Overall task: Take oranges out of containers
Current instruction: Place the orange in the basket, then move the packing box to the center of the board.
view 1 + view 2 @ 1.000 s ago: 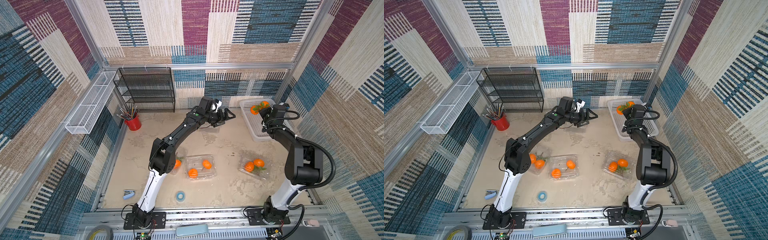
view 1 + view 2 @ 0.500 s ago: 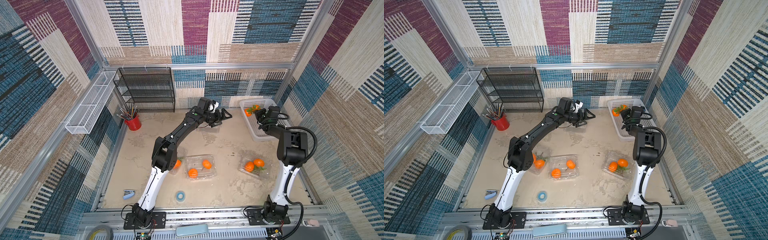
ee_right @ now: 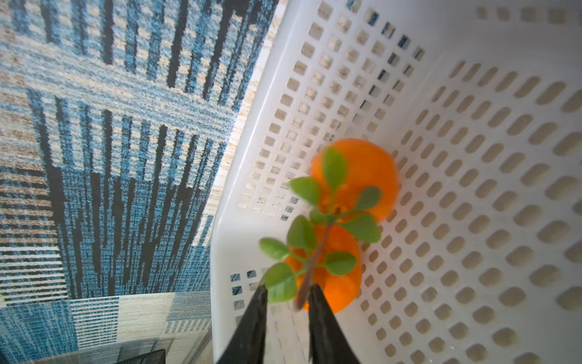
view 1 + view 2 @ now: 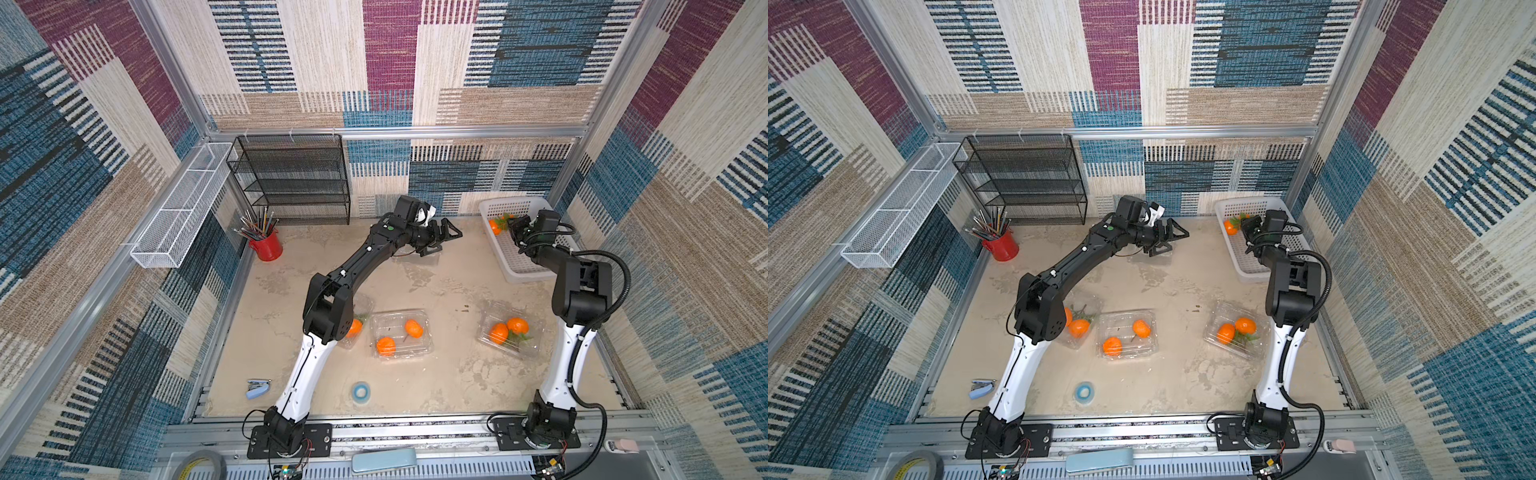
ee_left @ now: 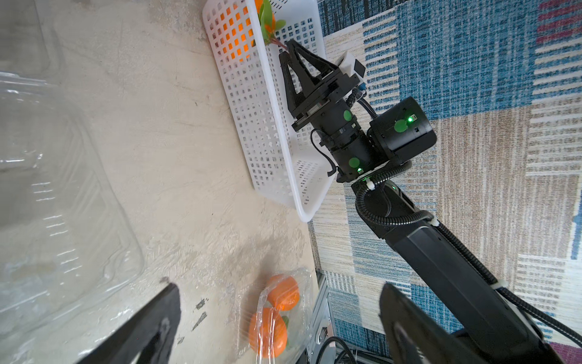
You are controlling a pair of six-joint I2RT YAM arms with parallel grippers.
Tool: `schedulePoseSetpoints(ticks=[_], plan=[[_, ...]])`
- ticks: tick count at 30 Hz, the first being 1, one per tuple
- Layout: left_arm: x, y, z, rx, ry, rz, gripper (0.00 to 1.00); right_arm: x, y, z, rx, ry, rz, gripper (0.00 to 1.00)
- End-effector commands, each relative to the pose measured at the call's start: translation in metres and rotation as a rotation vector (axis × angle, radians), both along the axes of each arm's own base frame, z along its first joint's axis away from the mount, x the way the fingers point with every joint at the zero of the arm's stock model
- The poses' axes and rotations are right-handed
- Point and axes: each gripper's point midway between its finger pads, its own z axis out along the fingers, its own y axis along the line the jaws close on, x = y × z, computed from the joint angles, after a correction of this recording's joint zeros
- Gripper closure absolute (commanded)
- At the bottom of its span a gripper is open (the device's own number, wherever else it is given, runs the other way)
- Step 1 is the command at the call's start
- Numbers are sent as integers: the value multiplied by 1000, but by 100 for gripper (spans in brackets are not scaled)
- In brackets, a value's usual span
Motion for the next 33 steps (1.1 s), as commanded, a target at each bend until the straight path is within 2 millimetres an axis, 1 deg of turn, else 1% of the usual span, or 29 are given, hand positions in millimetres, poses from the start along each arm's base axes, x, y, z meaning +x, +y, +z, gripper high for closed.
schedulePoseSetpoints(ticks=[1, 6, 8, 10, 13, 16, 17, 19, 21, 23, 24, 25, 26, 28, 33], plan=[[-3, 6, 14, 15, -51, -10, 1, -4, 1, 24, -64, -23, 30, 60], [-5, 19, 31, 34, -74, 2, 1, -20, 4, 61, -154, -66, 44, 36], [-6, 25, 38, 42, -81, 11, 1, -24, 10, 75, -189, -85, 70, 23], [-7, 31, 42, 49, -90, 21, 1, -28, 18, 86, -217, -95, 94, 13], [-10, 44, 44, 76, -96, 40, 1, -39, 38, 105, -264, -117, 129, 2], [-11, 62, 42, 120, -93, 63, 1, -46, 76, 115, -328, -108, 200, 2], [-11, 69, 40, 133, -88, 71, 1, -49, 89, 115, -344, -99, 227, 2], [-12, 87, 32, 157, -59, 90, 1, -54, 120, 110, -362, -86, 298, 2], [-14, 104, 25, 171, -34, 110, 1, -58, 151, 97, -353, -52, 394, 2], [-16, 120, 16, 177, -10, 131, 1, -61, 180, 79, -341, -9, 483, 0], [-17, 128, 13, 178, -2, 144, 1, -63, 193, 68, -330, 11, 527, 3], [-19, 135, 11, 181, 4, 152, 1, -66, 207, 52, -317, 46, 569, 7], [-21, 140, 8, 183, 11, 156, 1, -63, 215, 49, -314, 51, 585, 10], [-24, 149, 2, 186, 30, 163, 1, -62, 231, 26, -299, 98, 623, 19], [-33, 160, -10, 166, 58, 178, 1, -63, 259, -5, -289, 162, 685, 32]])
